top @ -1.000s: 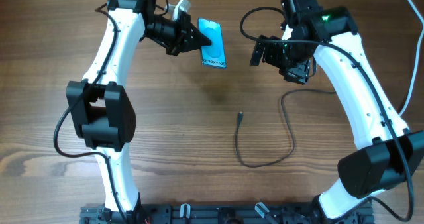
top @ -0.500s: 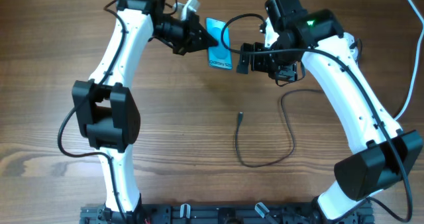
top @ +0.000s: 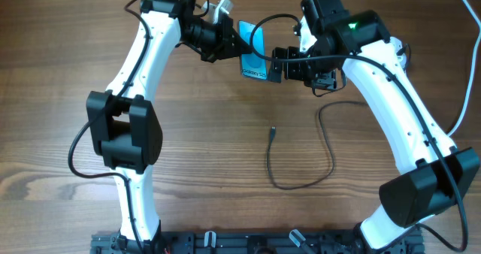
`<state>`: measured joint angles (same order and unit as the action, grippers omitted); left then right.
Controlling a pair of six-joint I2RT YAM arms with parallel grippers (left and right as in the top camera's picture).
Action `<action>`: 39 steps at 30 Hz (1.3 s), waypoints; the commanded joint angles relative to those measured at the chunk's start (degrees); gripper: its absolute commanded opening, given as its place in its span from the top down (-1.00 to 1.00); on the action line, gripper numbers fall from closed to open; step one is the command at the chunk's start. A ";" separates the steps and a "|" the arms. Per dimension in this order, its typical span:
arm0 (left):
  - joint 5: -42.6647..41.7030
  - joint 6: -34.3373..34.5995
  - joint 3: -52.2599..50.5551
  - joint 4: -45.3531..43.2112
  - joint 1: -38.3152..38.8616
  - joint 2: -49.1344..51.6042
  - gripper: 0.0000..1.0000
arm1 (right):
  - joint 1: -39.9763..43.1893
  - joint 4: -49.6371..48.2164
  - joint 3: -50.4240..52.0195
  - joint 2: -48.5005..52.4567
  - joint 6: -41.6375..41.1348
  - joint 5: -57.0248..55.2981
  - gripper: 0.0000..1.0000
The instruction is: Plug charger to phone and switch on socket
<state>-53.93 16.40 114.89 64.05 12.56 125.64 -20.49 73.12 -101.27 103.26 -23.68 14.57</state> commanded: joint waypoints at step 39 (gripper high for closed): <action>3.30 2.47 0.28 1.07 -9.88 -1.90 0.92 | -2.60 -4.02 0.52 -1.42 -3.48 0.55 -0.99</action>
<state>-49.76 18.76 114.89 65.10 3.07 125.64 -23.00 69.30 -101.27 103.26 -26.76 14.59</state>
